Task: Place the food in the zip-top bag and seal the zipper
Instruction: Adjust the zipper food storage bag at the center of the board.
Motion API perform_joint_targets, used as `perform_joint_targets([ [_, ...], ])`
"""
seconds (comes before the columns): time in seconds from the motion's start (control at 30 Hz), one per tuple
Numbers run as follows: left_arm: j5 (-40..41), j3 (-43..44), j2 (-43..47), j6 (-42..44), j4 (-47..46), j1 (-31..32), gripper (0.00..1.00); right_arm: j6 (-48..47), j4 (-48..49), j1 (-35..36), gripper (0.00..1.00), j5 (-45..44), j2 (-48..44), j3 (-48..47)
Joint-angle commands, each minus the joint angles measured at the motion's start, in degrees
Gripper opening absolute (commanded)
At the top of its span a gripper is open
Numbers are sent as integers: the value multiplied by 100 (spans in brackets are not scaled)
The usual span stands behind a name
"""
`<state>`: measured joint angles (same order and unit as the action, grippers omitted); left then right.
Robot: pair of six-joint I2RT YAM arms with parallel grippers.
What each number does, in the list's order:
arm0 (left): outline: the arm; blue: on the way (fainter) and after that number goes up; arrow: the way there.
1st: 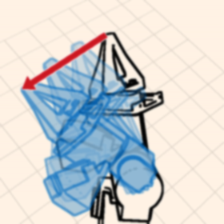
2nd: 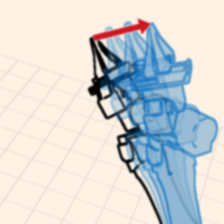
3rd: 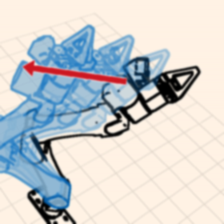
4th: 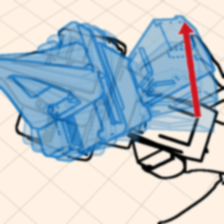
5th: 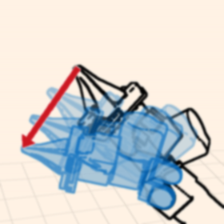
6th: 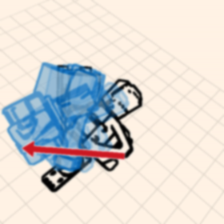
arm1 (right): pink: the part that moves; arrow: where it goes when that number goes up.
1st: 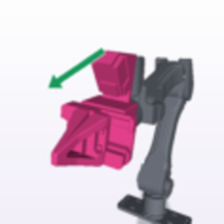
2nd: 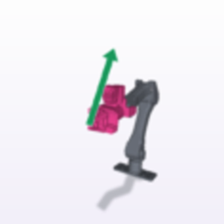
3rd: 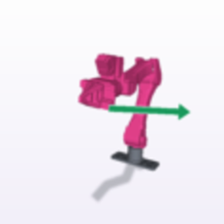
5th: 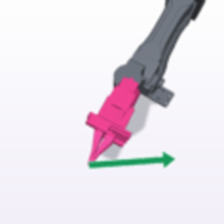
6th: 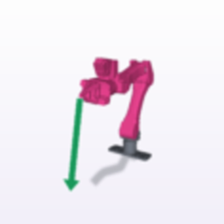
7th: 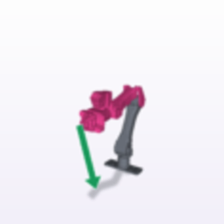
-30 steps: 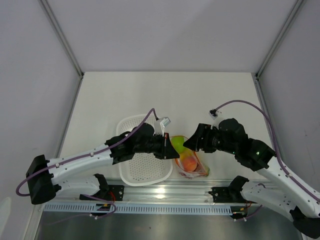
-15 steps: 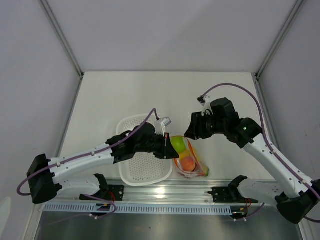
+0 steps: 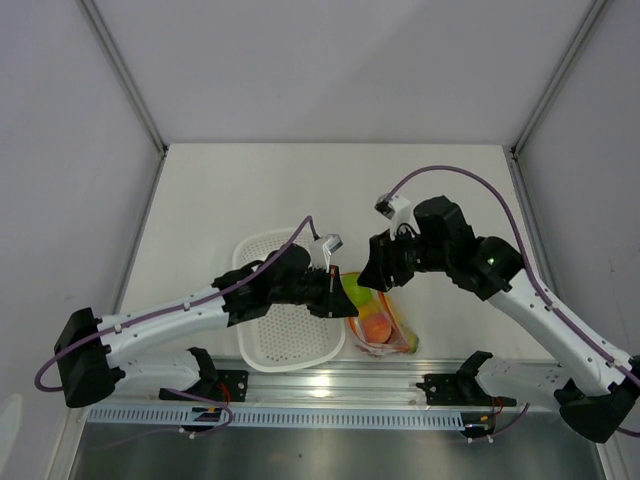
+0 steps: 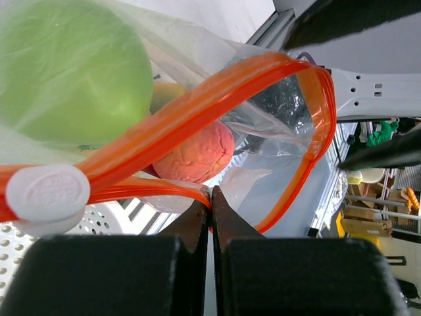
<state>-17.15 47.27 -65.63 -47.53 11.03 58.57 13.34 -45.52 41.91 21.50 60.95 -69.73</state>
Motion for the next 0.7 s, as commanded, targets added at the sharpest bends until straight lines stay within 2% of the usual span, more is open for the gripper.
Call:
perform_joint_targets([
  [0.0, -166, 230, -12, -19, -268, -47, 0, -288, -36, 229, 51, -109, 302, -260],
  [0.1, -184, 187, 15, -46, -285, -47, 1, -332, -1, 327, 50, -251, 435, -243],
  [0.2, -201, 134, 58, -72, -320, -47, 1, -376, -10, 327, 42, -444, 593, -260],
  [0.23, -184, 125, 85, -90, -338, -47, 0, -376, 16, 327, 37, -558, 628, -260],
  [0.4, -157, 37, 147, -134, -382, -47, 1, -359, 157, 318, 31, -945, 681, -216],
  [0.5, -157, -7, 155, -169, -435, -47, 1, -297, 245, 300, 18, -1174, 708, -198],
  [0.53, -157, -7, 155, -169, -443, -47, 1, -262, 254, 283, 5, -1235, 708, -198],
  [0.57, -140, -7, 147, -178, -435, -47, 1, -132, 254, 291, 0, -1427, 725, -198],
  [0.67, 70, 72, 164, -152, -313, -56, 0, 298, 175, 239, 0, -1735, 691, -198],
])
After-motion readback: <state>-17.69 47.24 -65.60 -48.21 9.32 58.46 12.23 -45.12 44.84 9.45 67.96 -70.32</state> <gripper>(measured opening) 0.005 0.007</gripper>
